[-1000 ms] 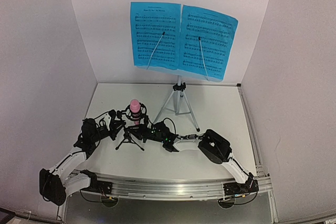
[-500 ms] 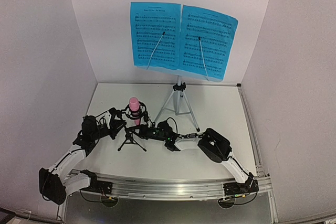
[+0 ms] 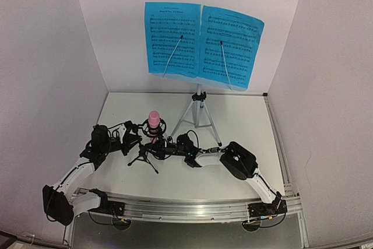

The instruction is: Pack up the instrument practice props

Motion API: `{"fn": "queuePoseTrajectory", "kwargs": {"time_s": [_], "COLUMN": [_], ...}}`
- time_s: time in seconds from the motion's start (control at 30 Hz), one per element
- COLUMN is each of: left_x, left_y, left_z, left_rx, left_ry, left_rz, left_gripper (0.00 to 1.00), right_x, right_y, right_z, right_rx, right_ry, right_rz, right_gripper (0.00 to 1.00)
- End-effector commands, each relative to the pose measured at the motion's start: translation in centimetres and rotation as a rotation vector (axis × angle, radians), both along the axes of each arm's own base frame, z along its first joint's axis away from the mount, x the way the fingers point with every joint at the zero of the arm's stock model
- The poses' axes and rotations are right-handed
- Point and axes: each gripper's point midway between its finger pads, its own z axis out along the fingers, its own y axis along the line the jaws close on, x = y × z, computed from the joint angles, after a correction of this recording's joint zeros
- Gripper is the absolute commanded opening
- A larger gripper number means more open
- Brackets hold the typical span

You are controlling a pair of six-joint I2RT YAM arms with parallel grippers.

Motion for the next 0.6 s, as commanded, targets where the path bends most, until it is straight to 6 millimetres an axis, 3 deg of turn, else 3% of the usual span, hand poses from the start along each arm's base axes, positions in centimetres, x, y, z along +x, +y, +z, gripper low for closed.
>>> {"fn": "queuePoseTrajectory", "kwargs": {"time_s": [0.0, 0.27, 0.47, 0.57], "left_x": [-1.8, -2.0, -1.5, -1.6], "left_y": [-1.2, -1.3, -1.0, -1.1], "left_z": [0.1, -0.7, -1.1, -1.0], "left_rx": [-0.06, -0.119, -0.101, -0.1], "left_ry": [0.113, 0.204, 0.184, 0.17], "left_rz": [-0.091, -0.074, -0.053, -0.06], "left_gripper": [0.0, 0.0, 0.0, 0.0], "right_x": [-1.0, -1.3, -1.1, -0.9], "right_y": [-0.1, 0.0, 0.0, 0.0], "right_z": [-0.9, -1.8, -2.7, -1.9], "right_rx": [-0.042, -0.056, -0.073, -0.063], "right_ry": [-0.236, -0.472, -0.503, -0.453], "right_rz": [0.036, 0.046, 0.035, 0.022], "right_gripper": [0.0, 0.0, 0.01, 0.15]}}
